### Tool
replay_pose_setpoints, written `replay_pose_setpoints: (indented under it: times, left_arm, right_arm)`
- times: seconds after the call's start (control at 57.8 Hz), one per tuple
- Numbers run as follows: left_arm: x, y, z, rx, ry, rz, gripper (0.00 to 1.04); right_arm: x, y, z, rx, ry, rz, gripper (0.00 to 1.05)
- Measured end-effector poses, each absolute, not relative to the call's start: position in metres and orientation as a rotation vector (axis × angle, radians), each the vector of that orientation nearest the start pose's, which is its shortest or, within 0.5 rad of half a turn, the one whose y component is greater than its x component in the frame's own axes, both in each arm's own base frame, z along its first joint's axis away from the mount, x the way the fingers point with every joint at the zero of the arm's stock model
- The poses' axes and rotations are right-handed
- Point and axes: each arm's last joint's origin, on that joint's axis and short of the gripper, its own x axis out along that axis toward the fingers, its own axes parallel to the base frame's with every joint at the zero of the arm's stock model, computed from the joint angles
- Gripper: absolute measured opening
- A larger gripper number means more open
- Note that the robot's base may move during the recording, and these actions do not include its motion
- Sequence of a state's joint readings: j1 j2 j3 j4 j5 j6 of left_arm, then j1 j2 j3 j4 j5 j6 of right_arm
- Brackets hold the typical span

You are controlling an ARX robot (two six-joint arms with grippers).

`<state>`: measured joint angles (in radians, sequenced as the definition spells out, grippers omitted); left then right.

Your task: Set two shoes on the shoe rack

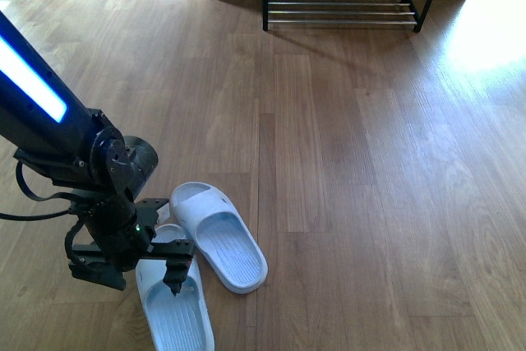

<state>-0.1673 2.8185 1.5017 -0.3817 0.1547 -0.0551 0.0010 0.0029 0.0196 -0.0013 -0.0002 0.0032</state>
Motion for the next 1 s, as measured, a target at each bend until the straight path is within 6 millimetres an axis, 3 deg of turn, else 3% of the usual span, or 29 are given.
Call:
replay_pose_setpoints:
  times: [0.329,0.814,1.004]
  left_arm:
    - [0.383,-0.066,-0.158,0.2,1.79,-0.178,0.95]
    - [0.392,-0.074,-0.169,0.338,1.7,-0.232,0.95]
    - [0.393,-0.073,-0.17,0.375,1.683,-0.207,0.59]
  right_arm:
    - [0.097,0.0,0.17,0.003,-0.015,0.001,0.96]
    - [0.097,0.0,0.17,0.003,-0.015,0.001,0.96]
    - [0.097,0.0,0.17,0.003,-0.015,0.001,0.96]
